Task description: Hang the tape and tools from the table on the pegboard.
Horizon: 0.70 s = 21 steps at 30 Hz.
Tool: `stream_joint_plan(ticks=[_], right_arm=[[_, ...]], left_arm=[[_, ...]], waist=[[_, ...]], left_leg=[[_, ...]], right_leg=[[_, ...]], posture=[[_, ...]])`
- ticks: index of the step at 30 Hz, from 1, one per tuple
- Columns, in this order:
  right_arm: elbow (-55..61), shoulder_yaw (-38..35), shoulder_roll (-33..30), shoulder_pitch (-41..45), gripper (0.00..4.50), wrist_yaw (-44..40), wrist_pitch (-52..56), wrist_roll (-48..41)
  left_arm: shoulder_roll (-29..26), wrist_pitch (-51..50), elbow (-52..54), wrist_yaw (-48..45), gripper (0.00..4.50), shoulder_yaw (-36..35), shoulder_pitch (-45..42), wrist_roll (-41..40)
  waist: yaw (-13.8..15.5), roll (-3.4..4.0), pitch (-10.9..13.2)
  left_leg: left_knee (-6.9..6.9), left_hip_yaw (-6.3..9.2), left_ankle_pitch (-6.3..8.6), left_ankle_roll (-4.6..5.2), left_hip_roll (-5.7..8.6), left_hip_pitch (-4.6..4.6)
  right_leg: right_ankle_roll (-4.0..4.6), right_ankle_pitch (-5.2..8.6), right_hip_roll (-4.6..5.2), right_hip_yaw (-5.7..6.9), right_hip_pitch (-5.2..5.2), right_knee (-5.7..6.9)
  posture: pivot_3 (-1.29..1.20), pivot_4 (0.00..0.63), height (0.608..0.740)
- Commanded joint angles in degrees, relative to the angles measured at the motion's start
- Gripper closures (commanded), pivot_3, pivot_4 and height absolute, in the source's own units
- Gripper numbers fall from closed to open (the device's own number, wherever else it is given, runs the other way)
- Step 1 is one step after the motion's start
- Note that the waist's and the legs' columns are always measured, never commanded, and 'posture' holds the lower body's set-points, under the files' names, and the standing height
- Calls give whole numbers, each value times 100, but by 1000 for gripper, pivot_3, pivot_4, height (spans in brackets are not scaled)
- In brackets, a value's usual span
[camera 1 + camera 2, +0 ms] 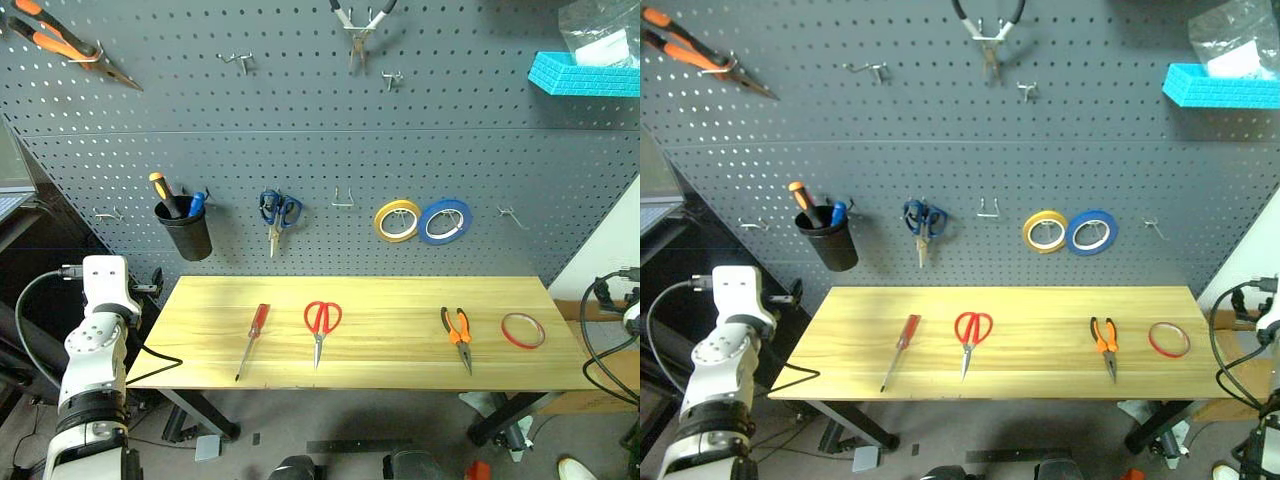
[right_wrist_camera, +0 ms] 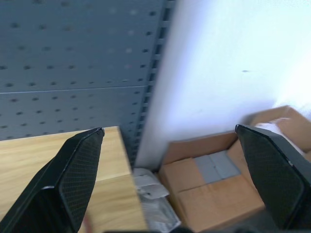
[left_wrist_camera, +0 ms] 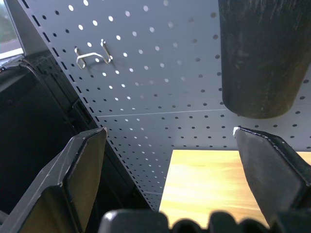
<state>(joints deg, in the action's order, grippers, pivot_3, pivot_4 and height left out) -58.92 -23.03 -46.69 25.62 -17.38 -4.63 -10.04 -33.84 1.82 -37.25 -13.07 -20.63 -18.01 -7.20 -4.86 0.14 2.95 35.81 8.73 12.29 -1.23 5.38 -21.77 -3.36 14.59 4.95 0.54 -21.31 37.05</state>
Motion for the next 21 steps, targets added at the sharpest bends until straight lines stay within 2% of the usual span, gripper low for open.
stream_joint_plan(ticks=[1,11,14,19,21], right_arm=[[-39,-29,-129,179,0,3,-228,20],[-104,75,-74,148,0,-102,-322,52],[60,168,5,11,0,-264,-316,81],[1348,533,343,-649,0,-1051,279,-62],[2253,736,491,-1059,0,-1351,723,-160]], left_arm=[[-45,109,290,108,16,-65,13,-9],[-17,-98,573,165,16,-94,196,-70],[75,-457,866,143,16,-84,270,-170],[515,-1169,2255,55,16,63,537,-522],[704,-1701,2855,-89,16,372,654,-625]], waist=[[-7,-4,2],[-1,-5,2],[3,-5,2],[6,-24,18],[8,-24,36]], left_leg=[[0,0,0,0,-1,0],[2,-2,0,1,-2,0],[2,-2,0,1,-1,0],[5,2,0,1,-3,-4],[5,6,0,1,-4,-7]], right_leg=[[0,0,0,0,0,0],[0,0,0,-1,0,2],[0,0,0,-1,1,2],[-1,0,2,-1,1,3],[0,0,4,0,-1,4]], posture=[[-84,0,740],[-80,0,740],[-81,0,740],[-100,42,740],[-114,76,740]])
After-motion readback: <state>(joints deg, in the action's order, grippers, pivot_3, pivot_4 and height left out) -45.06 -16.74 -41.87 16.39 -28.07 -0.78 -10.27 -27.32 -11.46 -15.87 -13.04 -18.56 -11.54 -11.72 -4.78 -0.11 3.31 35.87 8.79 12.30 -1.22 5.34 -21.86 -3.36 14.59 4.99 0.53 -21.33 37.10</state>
